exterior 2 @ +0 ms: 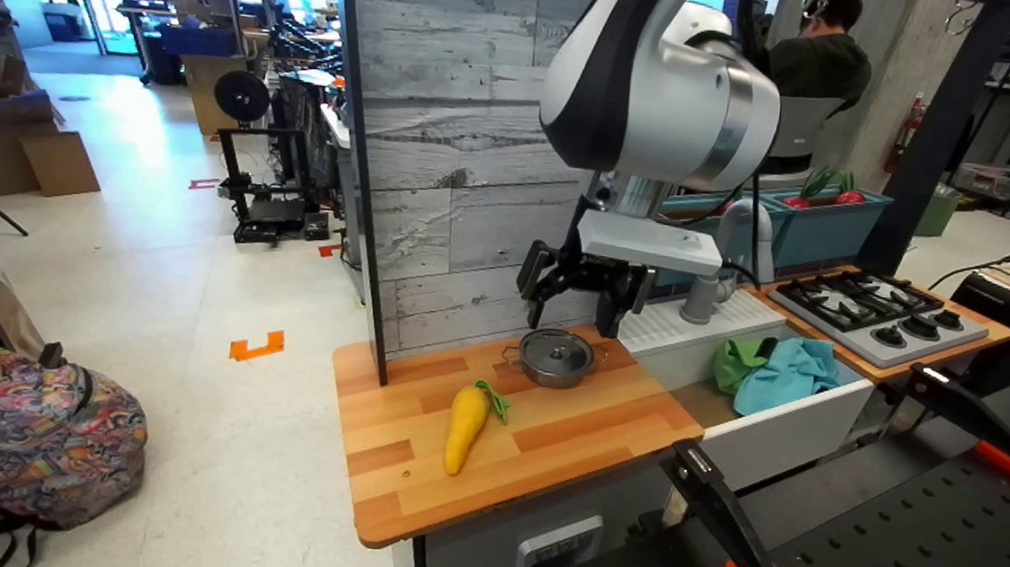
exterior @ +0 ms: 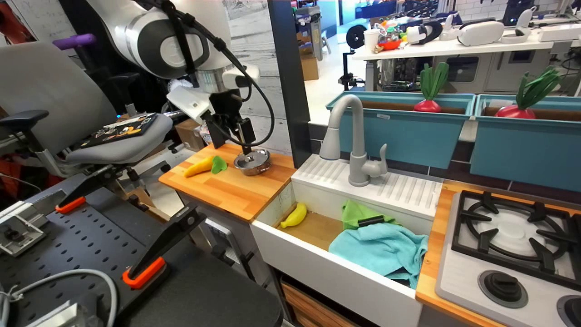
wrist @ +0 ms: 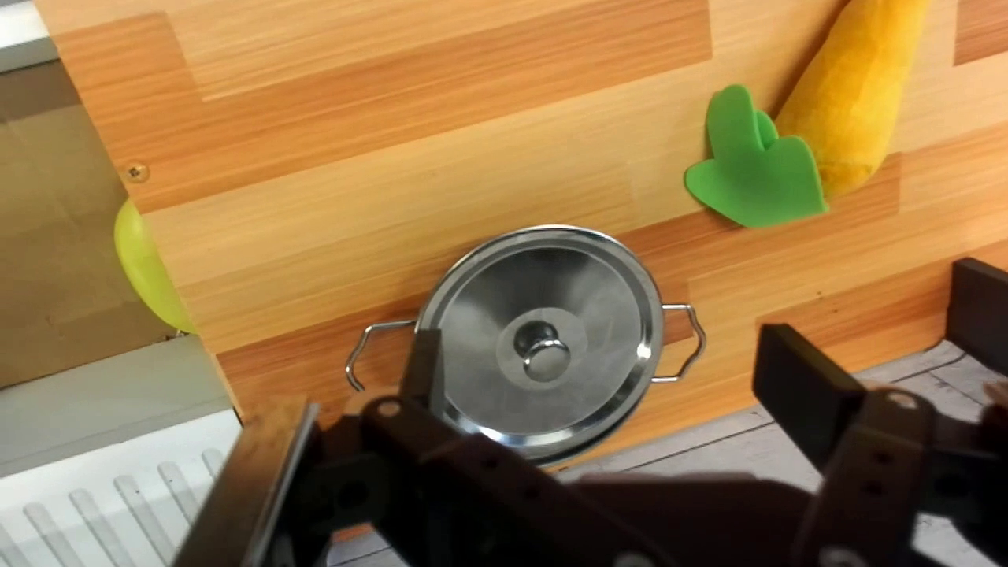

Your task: Remove the silver lid from the silver pot

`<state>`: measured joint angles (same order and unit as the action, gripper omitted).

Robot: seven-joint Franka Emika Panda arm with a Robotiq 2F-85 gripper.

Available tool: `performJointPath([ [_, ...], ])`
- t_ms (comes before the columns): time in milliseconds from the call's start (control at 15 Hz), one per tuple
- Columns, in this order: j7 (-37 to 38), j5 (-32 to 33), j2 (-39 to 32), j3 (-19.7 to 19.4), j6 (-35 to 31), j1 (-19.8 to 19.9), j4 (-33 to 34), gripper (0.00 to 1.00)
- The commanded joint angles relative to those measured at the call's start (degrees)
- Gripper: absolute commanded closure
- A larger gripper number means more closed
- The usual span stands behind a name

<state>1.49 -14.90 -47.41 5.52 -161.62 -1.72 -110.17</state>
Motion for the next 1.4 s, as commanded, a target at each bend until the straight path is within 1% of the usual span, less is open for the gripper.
performJointPath([
  [0,3.64,2.38,-2.82,-1.84,2.31,-1.78,4.19,0.0],
  [333,6.6,3.92,-5.02,-4.13,4.11,-4.23,7.01,0.0],
  [733,8.45,4.94,-6.59,-5.5,6.28,-5.79,9.45,0.0],
  [800,8.45,5.09,-6.93,-5.64,6.61,-5.91,9.93,0.25],
  [867,8.64,5.34,-7.0,-5.89,6.77,-6.16,10.04,0.26],
  [933,8.75,5.71,-7.15,-6.06,6.91,-6.29,10.33,0.32],
  [1000,8.85,6.02,-7.2,-6.2,6.9,-6.4,10.41,0.42],
  [1133,9.18,6.8,-7.45,-6.58,7.03,-6.69,10.75,0.58],
  [1333,9.91,7.52,-8.23,-7.76,6.76,-7.49,11.43,0.8],
])
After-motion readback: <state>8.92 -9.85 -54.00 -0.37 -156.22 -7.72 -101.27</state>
